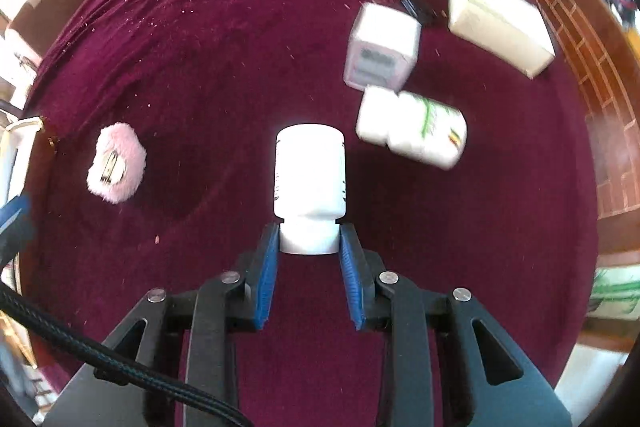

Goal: Organize objects
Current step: 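Grasp the pink pom-pom with the left gripper while the right gripper grasps the white pill bottle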

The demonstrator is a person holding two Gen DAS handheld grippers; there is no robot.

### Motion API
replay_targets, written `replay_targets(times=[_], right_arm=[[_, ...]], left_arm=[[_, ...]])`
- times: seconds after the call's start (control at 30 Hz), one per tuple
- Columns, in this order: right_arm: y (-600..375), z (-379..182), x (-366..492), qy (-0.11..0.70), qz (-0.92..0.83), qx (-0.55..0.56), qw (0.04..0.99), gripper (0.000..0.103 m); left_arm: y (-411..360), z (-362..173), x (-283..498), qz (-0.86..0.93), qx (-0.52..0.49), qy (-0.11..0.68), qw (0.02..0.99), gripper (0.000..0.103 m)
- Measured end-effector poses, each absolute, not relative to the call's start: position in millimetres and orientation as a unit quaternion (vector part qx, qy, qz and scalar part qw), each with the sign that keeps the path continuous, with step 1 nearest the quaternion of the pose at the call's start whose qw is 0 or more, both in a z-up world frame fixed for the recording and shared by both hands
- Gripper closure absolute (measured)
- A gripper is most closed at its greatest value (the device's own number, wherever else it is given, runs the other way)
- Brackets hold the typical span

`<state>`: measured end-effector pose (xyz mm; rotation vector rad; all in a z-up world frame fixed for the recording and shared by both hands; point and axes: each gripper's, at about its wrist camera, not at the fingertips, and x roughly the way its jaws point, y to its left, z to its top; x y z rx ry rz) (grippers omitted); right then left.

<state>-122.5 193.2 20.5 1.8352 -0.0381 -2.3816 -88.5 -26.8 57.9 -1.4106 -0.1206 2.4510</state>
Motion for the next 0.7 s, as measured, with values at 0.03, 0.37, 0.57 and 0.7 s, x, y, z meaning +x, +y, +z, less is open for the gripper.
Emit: replay_targets(times=[0.03,0.37,0.57,0.7], right_arm=[[199,20,-119,-0.032,-0.786,0.613,0.074,0.076],[238,27,-91,-0.106,-0.786,0.605,0.064,0.06],[237,49,-92,-0.071,-0.819,0.567,0.048,0.04],[218,46,-99,-0.024,-0.825,0.562,0.057,0.037]], left_arm=[[-22,55,-94,0.856,-0.492,-0.035,0.152,0.06],[33,8,-130,0.843,-0.513,0.076,0.142,0.06],[26,9,-116,0.832,-0.529,0.047,0.16,0.075],[15,24,-94,0.833,-0.525,0.03,0.172,0.075]])
